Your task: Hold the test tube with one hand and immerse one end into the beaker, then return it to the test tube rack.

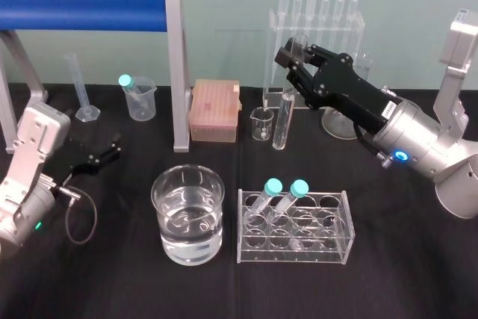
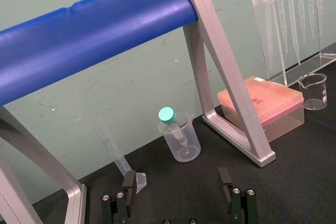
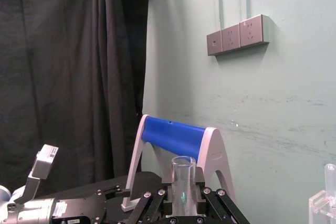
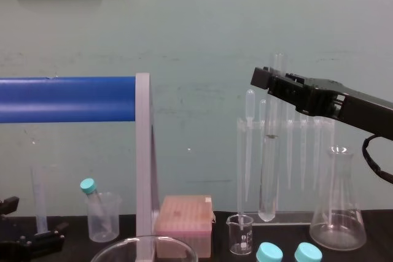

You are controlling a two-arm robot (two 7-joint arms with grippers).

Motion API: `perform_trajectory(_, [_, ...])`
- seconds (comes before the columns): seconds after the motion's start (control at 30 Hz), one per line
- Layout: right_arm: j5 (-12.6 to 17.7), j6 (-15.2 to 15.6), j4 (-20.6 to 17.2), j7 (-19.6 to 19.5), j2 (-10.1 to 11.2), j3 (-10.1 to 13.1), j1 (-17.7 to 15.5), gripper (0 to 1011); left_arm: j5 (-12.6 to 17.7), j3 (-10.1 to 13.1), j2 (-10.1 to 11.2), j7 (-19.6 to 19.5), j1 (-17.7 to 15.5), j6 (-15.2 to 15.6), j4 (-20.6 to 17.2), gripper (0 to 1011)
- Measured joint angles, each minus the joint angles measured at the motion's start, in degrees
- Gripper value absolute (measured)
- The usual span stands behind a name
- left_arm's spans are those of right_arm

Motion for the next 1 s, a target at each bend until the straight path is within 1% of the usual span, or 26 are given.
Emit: perform_trajectory(1.0, [0.0, 0.06, -0.22, -0.05, 0.1, 0.13, -0.14, 225, 0.0, 0.0, 0.0, 0.0, 0.0, 0.0, 0.0, 1000])
